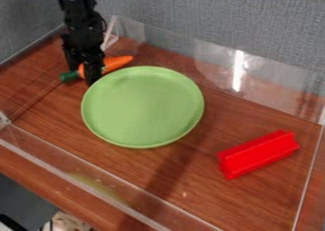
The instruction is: Move the carrot from the green plate to the table
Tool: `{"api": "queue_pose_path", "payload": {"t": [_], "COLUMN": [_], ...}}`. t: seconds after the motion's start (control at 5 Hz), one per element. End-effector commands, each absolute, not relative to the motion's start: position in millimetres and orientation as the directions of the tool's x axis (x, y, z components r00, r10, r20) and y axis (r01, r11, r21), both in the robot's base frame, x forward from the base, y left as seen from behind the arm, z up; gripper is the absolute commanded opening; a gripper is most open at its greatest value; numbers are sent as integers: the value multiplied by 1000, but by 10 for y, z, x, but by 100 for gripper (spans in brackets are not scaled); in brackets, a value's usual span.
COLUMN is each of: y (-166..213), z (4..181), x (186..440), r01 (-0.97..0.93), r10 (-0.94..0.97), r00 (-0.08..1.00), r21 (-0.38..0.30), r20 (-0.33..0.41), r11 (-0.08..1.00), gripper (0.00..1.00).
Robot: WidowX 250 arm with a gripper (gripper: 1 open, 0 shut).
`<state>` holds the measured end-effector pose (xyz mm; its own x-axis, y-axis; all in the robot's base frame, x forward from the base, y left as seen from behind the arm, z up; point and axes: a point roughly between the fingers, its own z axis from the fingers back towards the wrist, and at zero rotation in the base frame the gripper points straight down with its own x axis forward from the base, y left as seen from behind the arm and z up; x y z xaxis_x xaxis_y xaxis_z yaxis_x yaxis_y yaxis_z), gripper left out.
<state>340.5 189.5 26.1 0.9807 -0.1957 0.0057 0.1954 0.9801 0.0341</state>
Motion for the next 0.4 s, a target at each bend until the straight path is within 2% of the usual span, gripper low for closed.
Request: {"api": "queue_pose_path", "payload": {"t": [0.0,0.2], "y": [1989,1990], "z": [427,408], "x": [3466,3472], "r01": [166,155], "r10": [-169,-158], "r00": [984,986], "r21": [63,54], "r20": [53,55], "r11": [984,986], "gripper": [0,0]}}
